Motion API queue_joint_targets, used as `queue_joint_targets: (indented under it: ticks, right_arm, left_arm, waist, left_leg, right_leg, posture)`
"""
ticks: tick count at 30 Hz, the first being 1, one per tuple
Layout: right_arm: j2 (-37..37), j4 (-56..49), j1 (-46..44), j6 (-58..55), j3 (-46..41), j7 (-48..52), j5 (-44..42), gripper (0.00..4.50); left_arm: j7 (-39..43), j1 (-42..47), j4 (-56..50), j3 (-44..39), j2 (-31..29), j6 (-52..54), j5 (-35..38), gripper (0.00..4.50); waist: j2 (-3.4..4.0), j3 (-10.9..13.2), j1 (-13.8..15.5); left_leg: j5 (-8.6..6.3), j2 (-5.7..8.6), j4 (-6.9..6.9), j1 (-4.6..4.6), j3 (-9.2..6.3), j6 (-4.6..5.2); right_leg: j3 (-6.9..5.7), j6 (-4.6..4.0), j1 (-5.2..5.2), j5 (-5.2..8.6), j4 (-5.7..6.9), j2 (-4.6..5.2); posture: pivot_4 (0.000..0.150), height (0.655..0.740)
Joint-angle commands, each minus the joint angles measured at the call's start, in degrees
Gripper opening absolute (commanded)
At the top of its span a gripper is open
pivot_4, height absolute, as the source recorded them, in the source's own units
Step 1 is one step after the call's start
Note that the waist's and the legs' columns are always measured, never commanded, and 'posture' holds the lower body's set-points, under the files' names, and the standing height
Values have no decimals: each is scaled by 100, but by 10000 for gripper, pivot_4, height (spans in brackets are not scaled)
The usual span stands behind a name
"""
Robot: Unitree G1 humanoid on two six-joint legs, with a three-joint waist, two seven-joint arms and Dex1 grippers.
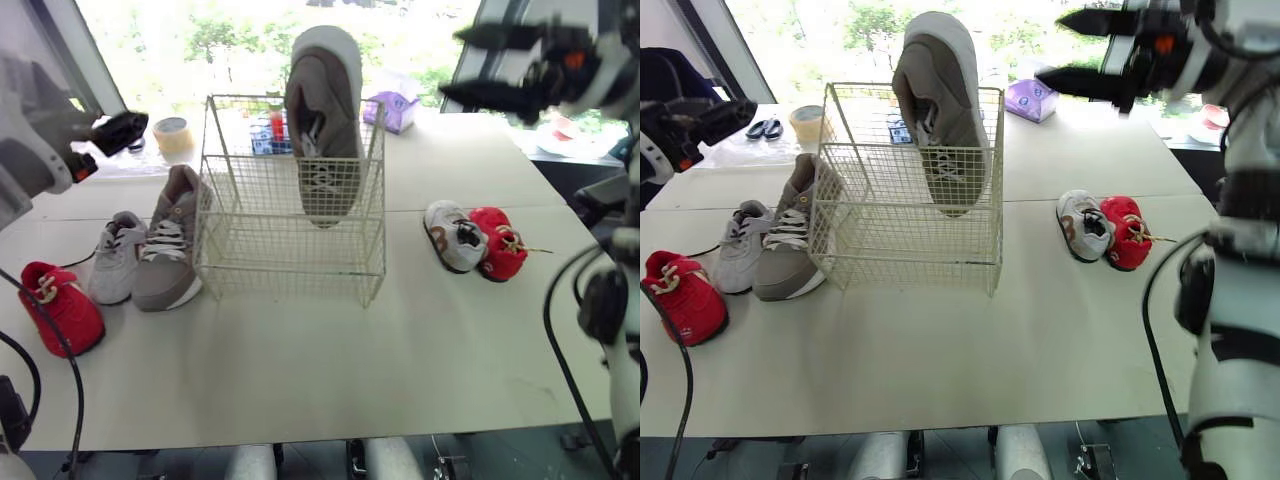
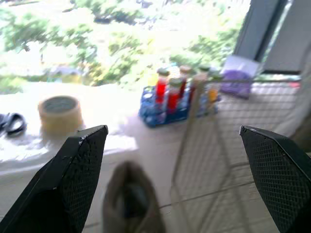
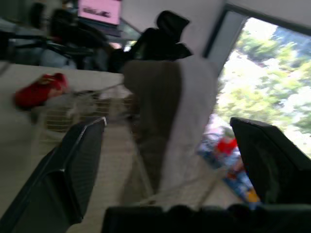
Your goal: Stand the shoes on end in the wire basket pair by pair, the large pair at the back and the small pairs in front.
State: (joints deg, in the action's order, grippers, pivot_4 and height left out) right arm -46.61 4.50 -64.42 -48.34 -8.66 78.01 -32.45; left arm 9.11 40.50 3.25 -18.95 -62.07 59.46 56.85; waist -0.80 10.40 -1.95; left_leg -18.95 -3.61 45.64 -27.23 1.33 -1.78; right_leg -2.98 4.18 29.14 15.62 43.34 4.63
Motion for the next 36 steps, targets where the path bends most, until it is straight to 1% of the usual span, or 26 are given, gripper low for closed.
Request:
queue_joint_targets:
  ticks: [1, 4, 6, 8, 10, 15, 20, 22, 24, 27, 29, 30, 31, 32, 35, 36]
  right_arm:
    - [-17, -2339, 498, -1998, -240, -851, -1633, 44345]
    - [-178, -3059, 741, -3251, -408, -1320, -2714, 44345]
    - [-276, -3218, 789, -3594, -530, -1589, -3121, 44345]
    - [-398, -3330, 879, -3666, -618, -1795, -3369, 44345]
    - [-571, -3460, 1072, -3642, -666, -1943, -3508, 44345]
    - [-869, -3844, 1749, -3431, -772, -2432, -3605, 44345]
    - [-1248, -4191, 2327, -3070, -704, -2752, -3363, 44345]
    - [-1378, -4251, 2499, -2850, -631, -2820, -3192, 44345]
    - [-1436, -4250, 2561, -2693, -598, -2877, -3161, 44345]
    - [-1466, -4187, 2548, -2535, -580, -2955, -3191, 44345]
    - [-1510, -4162, 2538, -2427, -542, -2998, -3137, 45000]
    - [-1532, -4157, 2541, -2385, -528, -3018, -3122, 45000]
    - [-1556, -4157, 2548, -2351, -516, -3039, -3118, 45000]
    - [-1584, -4169, 2564, -2327, -511, -3066, -3124, 45000]
    - [-1667, -4197, 2623, -2267, -511, -3118, -3167, 45000]
    - [-1698, -4209, 2644, -2258, -527, -3131, -3192, 45000]
  left_arm:
    - [318, 475, 997, 601, 125, 27, -822, 45000]
    - [1199, 1139, 1987, 1423, 182, -226, -1658, 45000]
    - [1908, 1651, 2664, 1886, 291, -418, -2114, 45000]
    - [2498, 2127, 3345, 2260, 437, -631, -2589, 45000]
    - [2905, 2529, 3991, 2503, 608, -900, -3044, 45000]
    - [3757, 3239, 5060, 2728, 994, -1299, -3771, 45000]
    - [4329, 3548, 5611, 2886, 1381, -1532, -4370, 45000]
    - [4387, 3558, 5816, 3068, 1568, -1658, -4723, 45000]
    - [4207, 3529, 6032, 3195, 1791, -1827, -5065, 45000]
    - [4197, 3550, 6340, 3173, 2060, -1918, -5305, 45000]
    - [4211, 3553, 6556, 3033, 2229, -1930, -5324, 39650]
    - [4215, 3557, 6627, 2981, 2283, -1936, -5343, 36125]
    - [4228, 3566, 6681, 2907, 2321, -1921, -5342, 31685]
    - [4171, 3574, 6728, 2813, 2359, -1902, -5340, 26018]
    - [4044, 3594, 6812, 2584, 2425, -1870, -5355, 13121]
    - [4016, 3595, 6818, 2511, 2430, -1856, -5350, 9490]
  waist:
    - [-1, 0, 32]
    - [-34, -1, 114]
    - [-44, -4, 162]
    - [-47, -6, 186]
    - [-49, -7, 230]
    - [-54, -6, 264]
    - [-56, -5, 260]
    - [-55, -5, 260]
    - [-56, -5, 252]
    - [-57, -6, 257]
    - [-56, -8, 267]
    - [-54, -10, 277]
    - [-54, -11, 280]
    - [-55, -11, 283]
    - [-55, -11, 289]
    - [-55, -11, 292]
  left_leg:
    - [1, 0, 1, 0, -1, -1]
    - [7, -1, 5, -4, -4, -12]
    - [7, -1, 14, -10, -4, -14]
    - [7, 0, 27, -13, -2, -14]
    - [7, 3, 31, -13, 8, -14]
    - [6, 1, 30, -20, 10, -12]
    - [5, -3, 26, -24, 10, -10]
    - [5, -3, 26, -22, 10, -9]
    - [5, -3, 27, -22, 10, -10]
    - [5, -3, 28, -20, 10, -9]
    - [5, -3, 28, -17, 9, -9]
    - [5, -3, 28, -15, 9, -9]
    - [5, -3, 28, -13, 8, -9]
    - [5, -3, 30, -13, 7, -9]
    - [5, -2, 37, -13, 5, -9]
    - [5, -1, 39, -13, 5, -9]
  right_leg:
    - [-2, 0, 0, 0, 2, 0]
    - [-7, -4, 0, -1, -3, -1]
    - [-11, -27, -5, 7, -13, 0]
    - [-11, -29, -15, 8, -25, 4]
    - [-8, -31, -20, 6, -36, 10]
    - [-6, -29, -13, 5, -40, 9]
    - [-7, -25, 0, 4, -30, 7]
    - [-7, -27, -2, 5, -30, 7]
    - [-6, -28, -2, 5, -30, 8]
    - [-6, -27, -4, 4, -28, 8]
    - [-6, -28, -6, 5, -27, 8]
    - [-6, -28, -9, 5, -27, 8]
    - [-7, -29, -11, 5, -28, 8]
    - [-7, -29, -14, 5, -28, 9]
    - [-7, -29, -20, 6, -29, 11]
    - [-7, -30, -22, 6, -30, 13]
  posture:
    - [1500, 6552]
    - [1500, 6552]
    - [1500, 6552]
    - [1500, 6552]
    - [1500, 6552]
    - [1500, 6552]
    - [1500, 6552]
    - [1500, 6552]
    - [1500, 6552]
    - [1500, 6552]
    - [1500, 6552]
    - [1500, 6552]
    - [1500, 6552]
    - [1500, 6552]
    - [1500, 6552]
    - [1500, 6552]
